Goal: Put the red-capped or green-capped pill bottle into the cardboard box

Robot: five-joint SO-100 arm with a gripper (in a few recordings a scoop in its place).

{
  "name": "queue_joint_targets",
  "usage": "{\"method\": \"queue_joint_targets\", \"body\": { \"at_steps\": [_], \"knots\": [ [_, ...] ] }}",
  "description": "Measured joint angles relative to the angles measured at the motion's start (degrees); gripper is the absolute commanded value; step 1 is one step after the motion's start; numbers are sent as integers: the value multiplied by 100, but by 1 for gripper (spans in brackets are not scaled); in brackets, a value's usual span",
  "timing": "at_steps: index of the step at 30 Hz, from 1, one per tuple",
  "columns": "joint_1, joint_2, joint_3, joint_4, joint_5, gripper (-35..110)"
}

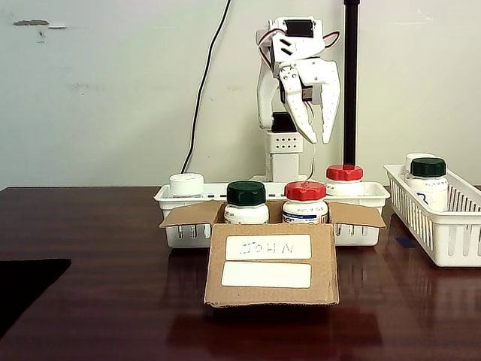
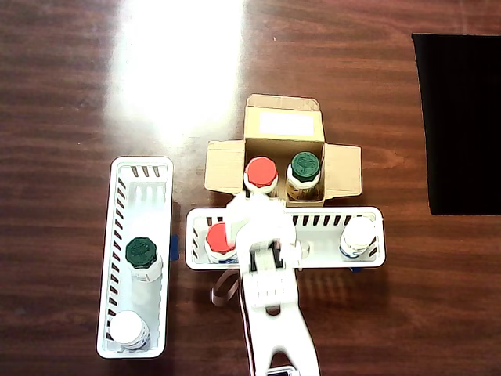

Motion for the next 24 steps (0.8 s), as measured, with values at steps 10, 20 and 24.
{"method": "queue_joint_targets", "body": {
  "at_steps": [10, 20, 24],
  "knots": [
    [-360, 3524, 3270, -88, 9, 2],
    [-158, 6495, 5027, 853, 0, 1],
    [-141, 6504, 5344, 844, -167, 1]
  ]
}}
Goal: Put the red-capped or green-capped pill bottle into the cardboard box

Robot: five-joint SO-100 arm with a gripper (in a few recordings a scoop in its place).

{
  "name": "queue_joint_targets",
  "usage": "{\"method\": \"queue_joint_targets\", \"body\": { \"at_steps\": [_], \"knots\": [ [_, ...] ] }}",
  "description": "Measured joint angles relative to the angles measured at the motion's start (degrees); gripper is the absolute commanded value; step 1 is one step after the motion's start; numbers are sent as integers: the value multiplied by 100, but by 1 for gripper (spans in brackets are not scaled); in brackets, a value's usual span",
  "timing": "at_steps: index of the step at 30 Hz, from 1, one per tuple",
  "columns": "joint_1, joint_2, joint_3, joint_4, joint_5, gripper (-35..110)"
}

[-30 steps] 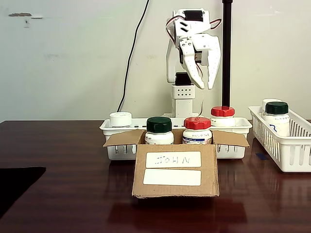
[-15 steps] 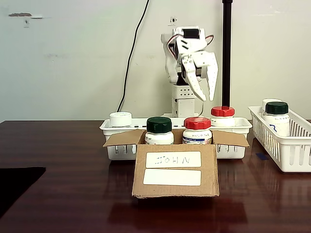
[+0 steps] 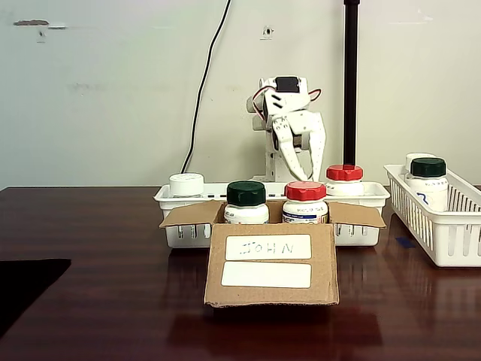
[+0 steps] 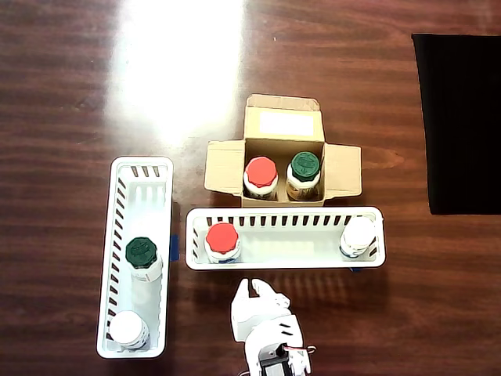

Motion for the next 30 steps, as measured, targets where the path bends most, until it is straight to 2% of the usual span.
{"method": "queue_joint_targets", "body": {
  "at_steps": [4, 9, 18, 23, 30],
  "knots": [
    [-325, 0, 18, 387, -782, 2],
    [-404, -9, 18, 1046, -686, 2],
    [-404, -9, 18, 1143, -3841, 2],
    [-404, -9, 18, 1143, -4693, 2],
    [-404, -9, 18, 1143, -5229, 2]
  ]
}}
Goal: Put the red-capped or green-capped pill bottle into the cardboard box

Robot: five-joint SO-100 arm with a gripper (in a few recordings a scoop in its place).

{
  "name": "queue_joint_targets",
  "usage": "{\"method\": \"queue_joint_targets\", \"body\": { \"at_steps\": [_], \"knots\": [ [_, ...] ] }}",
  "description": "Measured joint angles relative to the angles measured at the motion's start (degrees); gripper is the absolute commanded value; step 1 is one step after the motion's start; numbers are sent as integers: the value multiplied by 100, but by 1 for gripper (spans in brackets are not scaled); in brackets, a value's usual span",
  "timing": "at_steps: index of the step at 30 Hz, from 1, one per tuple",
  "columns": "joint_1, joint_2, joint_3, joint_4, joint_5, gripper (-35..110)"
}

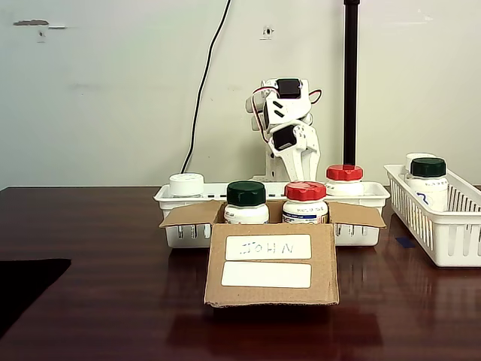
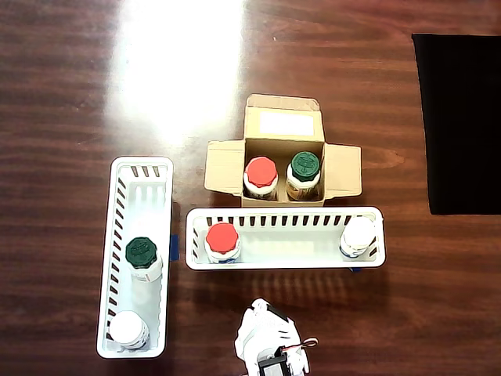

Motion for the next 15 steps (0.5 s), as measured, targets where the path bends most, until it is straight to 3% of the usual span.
{"method": "queue_joint_targets", "body": {
  "at_steps": [15],
  "knots": [
    [0, 0, 0, 0, -308, 2]
  ]
}}
